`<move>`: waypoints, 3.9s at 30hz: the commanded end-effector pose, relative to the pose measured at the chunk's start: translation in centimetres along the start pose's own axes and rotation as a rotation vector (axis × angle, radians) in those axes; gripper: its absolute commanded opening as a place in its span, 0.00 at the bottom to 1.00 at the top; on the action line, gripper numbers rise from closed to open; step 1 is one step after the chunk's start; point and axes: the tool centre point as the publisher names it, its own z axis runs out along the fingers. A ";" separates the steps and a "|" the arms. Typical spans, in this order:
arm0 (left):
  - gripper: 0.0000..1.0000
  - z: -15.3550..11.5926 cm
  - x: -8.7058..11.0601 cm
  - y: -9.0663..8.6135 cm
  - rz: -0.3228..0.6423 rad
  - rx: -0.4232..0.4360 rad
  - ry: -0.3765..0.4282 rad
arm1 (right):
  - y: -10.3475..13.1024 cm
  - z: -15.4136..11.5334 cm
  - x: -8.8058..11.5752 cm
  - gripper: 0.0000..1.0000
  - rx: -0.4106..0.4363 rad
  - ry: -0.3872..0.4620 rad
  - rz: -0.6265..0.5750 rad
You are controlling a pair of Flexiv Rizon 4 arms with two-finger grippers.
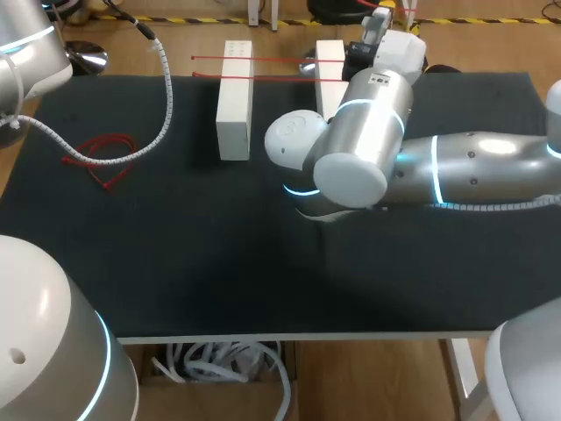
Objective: Grab the tape and strap the tape.
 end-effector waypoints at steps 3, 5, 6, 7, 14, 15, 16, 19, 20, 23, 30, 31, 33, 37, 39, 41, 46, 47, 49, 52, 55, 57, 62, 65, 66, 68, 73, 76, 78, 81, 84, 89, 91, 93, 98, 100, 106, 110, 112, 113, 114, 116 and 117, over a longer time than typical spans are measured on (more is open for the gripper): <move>0.00 0.0 -0.1 0.1 0.000 0.001 0.003 | 0.1 -0.1 0.1 0.00 0.022 0.015 -0.008; 0.00 0.0 -0.1 0.1 0.000 0.001 0.003 | 0.1 -0.2 0.1 0.00 0.021 0.008 -0.012; 0.00 0.0 -0.1 0.1 0.000 0.001 0.003 | 0.0 -0.2 0.0 0.00 0.020 0.014 -0.003; 0.00 0.0 -0.1 0.1 0.000 0.001 0.003 | 0.0 -0.2 0.1 0.00 0.021 0.014 -0.003; 0.00 -0.1 -0.1 0.0 0.008 -0.005 0.010 | -0.2 -0.3 0.4 0.00 0.037 0.032 0.003; 0.00 0.0 -0.1 -0.1 0.024 -0.024 0.005 | -0.3 -0.3 0.4 0.00 0.038 0.029 -0.001; 0.00 -0.1 -0.1 -0.2 0.038 -0.049 0.001 | -0.3 -0.4 0.4 0.00 0.038 0.029 -0.003; 0.00 -0.1 -0.3 -0.3 0.074 -0.156 -0.013 | -0.3 -0.6 0.3 0.00 0.037 0.027 -0.008; 0.00 -0.2 -0.3 -0.4 0.088 -0.191 -0.018 | -0.3 -0.6 0.3 0.00 0.036 0.025 -0.010; 0.00 -0.3 -0.6 -0.9 0.132 -0.305 -0.037 | -0.2 -0.7 0.3 0.00 0.029 0.022 -0.020; 0.00 -0.9 -0.7 -1.5 0.207 -0.485 -0.058 | -0.1 -1.1 0.4 0.00 0.030 0.023 -0.026; 0.00 -1.0 -0.6 -1.4 0.220 -0.515 -0.047 | -0.2 -1.1 0.4 0.00 0.031 0.024 -0.027; 0.00 -1.1 -0.3 -1.0 0.232 -0.570 -0.023 | -0.2 -1.2 0.3 0.00 0.035 0.025 -0.033; 0.00 -0.9 0.6 0.0 0.236 -0.658 0.041 | -0.2 -1.4 0.3 0.00 0.041 0.027 -0.043; 0.00 -0.9 1.0 0.6 0.246 -0.727 0.081 | -0.2 -1.4 0.3 0.00 0.045 0.029 -0.048; 0.00 -1.0 1.3 1.1 0.234 -0.787 0.108 | -0.2 -1.4 0.3 0.00 0.046 0.030 -0.053; 0.00 -0.9 1.6 1.6 0.300 -0.957 0.163 | -0.3 -1.6 0.2 0.00 0.053 0.033 -0.063; 0.00 -0.9 1.6 1.6 0.310 -0.987 0.173 | -0.3 -1.6 0.2 0.00 0.057 0.034 -0.066; 0.00 -1.0 1.8 1.7 0.315 -1.053 0.190 | -0.4 -1.7 0.2 0.00 0.060 0.035 -0.070; 0.00 -1.1 2.1 2.2 0.307 -1.127 0.217 | -0.4 -1.8 0.1 0.00 0.066 0.036 -0.074; 0.00 -1.3 2.3 2.7 0.258 -1.167 0.220 | -0.4 -1.8 0.1 0.00 0.066 0.036 -0.079; 0.00 -1.5 2.3 2.9 0.246 -1.192 0.231 | -0.4 -1.8 0.1 0.00 0.068 0.039 -0.084; 0.00 -1.9 2.3 3.4 0.230 -1.246 0.254 | -0.6 -2.0 0.1 0.00 0.072 0.042 -0.092; 0.00 -1.9 2.4 3.6 0.236 -1.239 0.252 | -0.7 -2.1 0.0 0.00 0.075 0.042 -0.092; 0.00 -1.9 2.4 3.7 0.211 -1.197 0.225 | -0.7 -2.1 0.0 0.00 0.077 0.042 -0.092; 0.00 -1.9 2.4 3.7 0.211 -1.197 0.225 | -0.8 -2.1 -0.1 0.00 0.079 0.044 -0.096; 0.00 -1.9 2.4 3.7 0.211 -1.197 0.225 | -1.2 -2.3 0.0 0.00 0.085 0.049 -0.094; 0.00 -1.9 2.4 3.7 0.211 -1.197 0.225 | -1.5 -2.5 0.0 0.00 0.090 0.052 -0.094; 0.00 -1.9 2.4 3.7 0.211 -1.197 0.225 | -1.6 -2.5 0.0 0.00 0.094 0.055 -0.094; 0.00 -1.9 2.4 3.7 0.211 -1.197 0.225 | -1.8 -2.6 -0.1 0.00 0.096 0.056 -0.097; 0.00 -1.7 2.7 4.2 0.215 -1.320 0.292 | -1.9 -2.6 -0.3 0.00 0.097 0.055 -0.104; 0.00 -1.2 2.7 4.5 0.224 -1.453 0.392 | -2.0 -2.6 -0.4 0.00 0.100 0.058 -0.115; 0.00 -1.2 2.8 4.5 0.222 -1.477 0.438 | -2.0 -2.6 -0.4 0.00 0.100 0.059 -0.117; 0.00 -1.2 2.8 4.6 0.209 -1.514 0.456 | -2.0 -2.6 -0.4 0.00 0.101 0.061 -0.120; 0.00 -1.5 2.8 4.6 0.164 -1.593 0.466 | -2.0 -2.5 -0.4 0.00 0.103 0.069 -0.131; 0.00 -1.7 2.8 4.8 0.142 -1.609 0.464 | -2.0 -2.4 -0.5 0.00 0.103 0.071 -0.134; 0.00 -2.1 2.9 5.0 0.135 -1.623 0.437 | -1.9 -2.2 -0.4 0.00 0.104 0.089 -0.161; 0.00 -2.2 3.1 5.2 0.128 -1.628 0.428 | -2.0 -2.1 -0.6 0.00 0.107 0.098 -0.222; 0.00 -2.3 3.1 5.3 0.125 -1.628 0.429 | -2.1 -2.0 -0.6 0.00 0.112 0.109 -0.260; 0.00 -2.3 3.1 5.3 0.124 -1.628 0.429 | -2.1 -2.0 -0.6 0.00 0.112 0.115 -0.268; 0.00 -2.4 3.1 5.4 0.122 -1.628 0.428 | -2.2 -1.9 -0.6 0.00 0.116 0.112 -0.269; 0.00 -2.4 3.1 5.3 0.119 -1.629 0.425 | -2.2 -1.8 -0.5 0.00 0.114 0.121 -0.282; 0.00 -2.5 3.1 5.3 0.119 -1.629 0.425 | -2.3 -1.8 -0.5 0.00 0.120 0.125 -0.294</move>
